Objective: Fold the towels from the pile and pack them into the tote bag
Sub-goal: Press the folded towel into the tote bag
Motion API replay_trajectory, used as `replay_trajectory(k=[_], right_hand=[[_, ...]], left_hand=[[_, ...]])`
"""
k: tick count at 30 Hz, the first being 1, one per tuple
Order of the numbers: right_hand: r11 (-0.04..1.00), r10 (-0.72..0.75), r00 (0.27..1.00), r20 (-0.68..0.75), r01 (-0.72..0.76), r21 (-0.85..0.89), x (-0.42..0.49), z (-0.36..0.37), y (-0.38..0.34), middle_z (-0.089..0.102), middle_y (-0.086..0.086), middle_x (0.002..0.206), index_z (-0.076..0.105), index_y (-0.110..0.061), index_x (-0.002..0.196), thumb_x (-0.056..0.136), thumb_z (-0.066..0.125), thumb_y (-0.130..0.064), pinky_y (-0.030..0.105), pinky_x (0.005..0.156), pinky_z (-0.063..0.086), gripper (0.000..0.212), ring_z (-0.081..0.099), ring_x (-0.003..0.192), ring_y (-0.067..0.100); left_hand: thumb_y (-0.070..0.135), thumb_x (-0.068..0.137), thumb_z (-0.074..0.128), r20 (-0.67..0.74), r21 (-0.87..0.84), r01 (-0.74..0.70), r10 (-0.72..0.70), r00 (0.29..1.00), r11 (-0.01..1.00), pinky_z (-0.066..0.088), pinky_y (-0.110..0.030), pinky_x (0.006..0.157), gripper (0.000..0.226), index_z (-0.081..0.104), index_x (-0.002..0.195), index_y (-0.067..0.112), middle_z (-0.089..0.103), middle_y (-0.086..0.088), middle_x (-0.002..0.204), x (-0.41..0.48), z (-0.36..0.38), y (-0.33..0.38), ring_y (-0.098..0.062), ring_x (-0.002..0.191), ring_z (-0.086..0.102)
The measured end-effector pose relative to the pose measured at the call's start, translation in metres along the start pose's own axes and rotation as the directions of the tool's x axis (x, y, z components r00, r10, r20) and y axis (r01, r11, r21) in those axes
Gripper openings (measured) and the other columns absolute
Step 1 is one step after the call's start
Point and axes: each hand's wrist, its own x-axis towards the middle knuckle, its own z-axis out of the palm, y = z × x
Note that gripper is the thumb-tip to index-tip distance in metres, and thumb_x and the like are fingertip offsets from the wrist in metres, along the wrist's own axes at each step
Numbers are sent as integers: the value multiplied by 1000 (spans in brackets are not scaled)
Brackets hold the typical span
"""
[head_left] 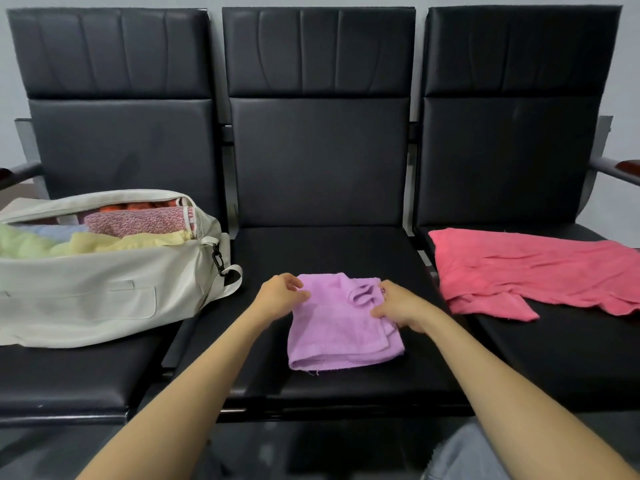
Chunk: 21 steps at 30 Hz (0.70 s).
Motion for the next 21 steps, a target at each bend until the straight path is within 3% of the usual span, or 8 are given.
replay_trajectory(k=[3, 7, 9, 11, 13, 17, 19, 21], right_hand=[[1000, -23, 992, -126, 23, 1, 2, -1, -2, 57, 12, 106, 42, -18, 117, 85, 55, -3, 33, 65, 45, 37, 56, 82, 21], [952, -51, 979, -196, 106, 285, 0, -6, -9, 55, 6, 112, 41, -21, 125, 86, 55, -4, 38, 80, 49, 45, 59, 97, 24], [999, -13, 979, -203, 19, 28, -3, -7, -5, 55, 8, 112, 40, -16, 129, 88, 56, -9, 35, 77, 48, 45, 58, 94, 22], [965, 32, 989, -144, -68, -254, -5, -6, 0, 55, 11, 115, 41, -8, 131, 90, 55, -13, 29, 69, 45, 43, 55, 87, 19], [945, 62, 988, -142, -104, -311, -8, -8, 0, 53, 13, 122, 39, -6, 135, 88, 60, -17, 30, 70, 48, 52, 56, 92, 21], [919, 8, 982, -186, -80, -385, -10, -12, -5, 40, 12, 141, 30, -13, 144, 82, 71, -24, 37, 93, 48, 75, 51, 120, 28], [915, -167, 973, -157, 94, -392, -12, -11, -8, 33, 5, 144, 36, -20, 143, 82, 72, -27, 37, 104, 40, 71, 37, 131, 24], [882, -315, 949, -5, 291, -371, -19, -8, -11, 34, -5, 142, 48, -26, 137, 83, 72, -28, 34, 109, 29, 60, 24, 134, 16]], left_hand=[[34, 84, 70, 28, 180, -55, 51, 998, 982, 42, -25, 79, 50, 52, 127, 16, 52, -5, 123, -5, 7, 1, -15, 97, 52], [48, 88, 60, 79, 384, -167, 147, 986, 908, 39, -35, 101, 60, 40, 141, 27, 33, -7, 143, -11, 19, 0, -26, 124, 41], [53, 95, 43, 195, 585, -219, 127, 973, 781, 31, -41, 108, 57, 33, 145, 29, 20, -4, 153, -15, 28, -3, -30, 133, 27], [54, 98, 32, 246, 656, -233, 89, 965, 718, 29, -43, 109, 55, 28, 146, 28, 13, -3, 156, -18, 33, -4, -32, 134, 23], [53, 98, 32, 251, 654, -223, 71, 965, 723, 27, -44, 110, 56, 26, 147, 27, 10, -3, 157, -19, 32, -2, -32, 137, 21], [53, 92, 49, 226, 550, -173, 53, 973, 817, 27, -40, 113, 64, 30, 147, 25, 15, -3, 155, -19, 24, 0, -30, 138, 22], [50, 86, 62, 174, 437, -100, 25, 984, 894, 34, -38, 109, 74, 31, 144, 18, 23, -8, 148, -19, 23, 0, -29, 133, 32], [48, 82, 68, 133, 378, -34, -18, 991, 925, 40, -36, 103, 82, 27, 144, 13, 30, -11, 140, -19, 24, 1, -27, 128, 40]])
